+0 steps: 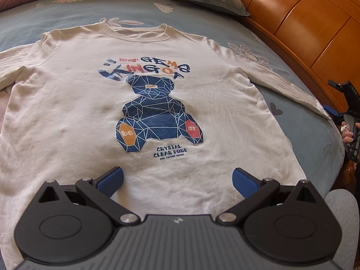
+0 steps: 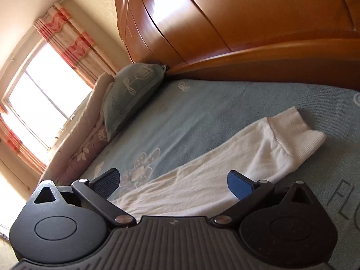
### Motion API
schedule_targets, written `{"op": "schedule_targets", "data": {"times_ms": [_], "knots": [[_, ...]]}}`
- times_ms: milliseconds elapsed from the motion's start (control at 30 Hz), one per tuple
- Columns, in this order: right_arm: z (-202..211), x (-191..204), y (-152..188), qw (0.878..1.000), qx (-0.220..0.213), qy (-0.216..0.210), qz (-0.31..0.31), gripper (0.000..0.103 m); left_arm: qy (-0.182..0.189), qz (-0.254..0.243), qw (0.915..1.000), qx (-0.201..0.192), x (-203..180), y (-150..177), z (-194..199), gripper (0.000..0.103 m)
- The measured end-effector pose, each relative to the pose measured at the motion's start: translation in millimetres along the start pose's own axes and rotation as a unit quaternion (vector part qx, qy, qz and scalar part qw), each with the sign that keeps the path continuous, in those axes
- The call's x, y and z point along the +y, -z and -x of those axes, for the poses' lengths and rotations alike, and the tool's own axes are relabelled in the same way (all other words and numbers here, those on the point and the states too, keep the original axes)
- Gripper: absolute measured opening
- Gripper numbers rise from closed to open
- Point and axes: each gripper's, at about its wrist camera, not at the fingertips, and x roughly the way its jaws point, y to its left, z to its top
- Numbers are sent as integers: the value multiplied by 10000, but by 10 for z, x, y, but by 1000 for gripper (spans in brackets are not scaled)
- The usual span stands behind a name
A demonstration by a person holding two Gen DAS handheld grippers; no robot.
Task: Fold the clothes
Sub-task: 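Move the open right gripper to the cuff of the sleeve nearest it, then close the right gripper on the ribbed sleeve cuff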
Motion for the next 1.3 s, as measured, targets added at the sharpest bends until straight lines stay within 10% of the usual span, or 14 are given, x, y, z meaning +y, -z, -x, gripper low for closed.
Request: {"op": "schedule_targets", "data": {"times_ms": [367,1300], "knots": [[93,-503,32,9935,53,178,-1125,103,-203,-174,9995,-152,-183,-37,59,102],[-521,-147,16,9965,-493,670,38,103,-44,-206,9992,-333,-385,-118,21,102]]}}
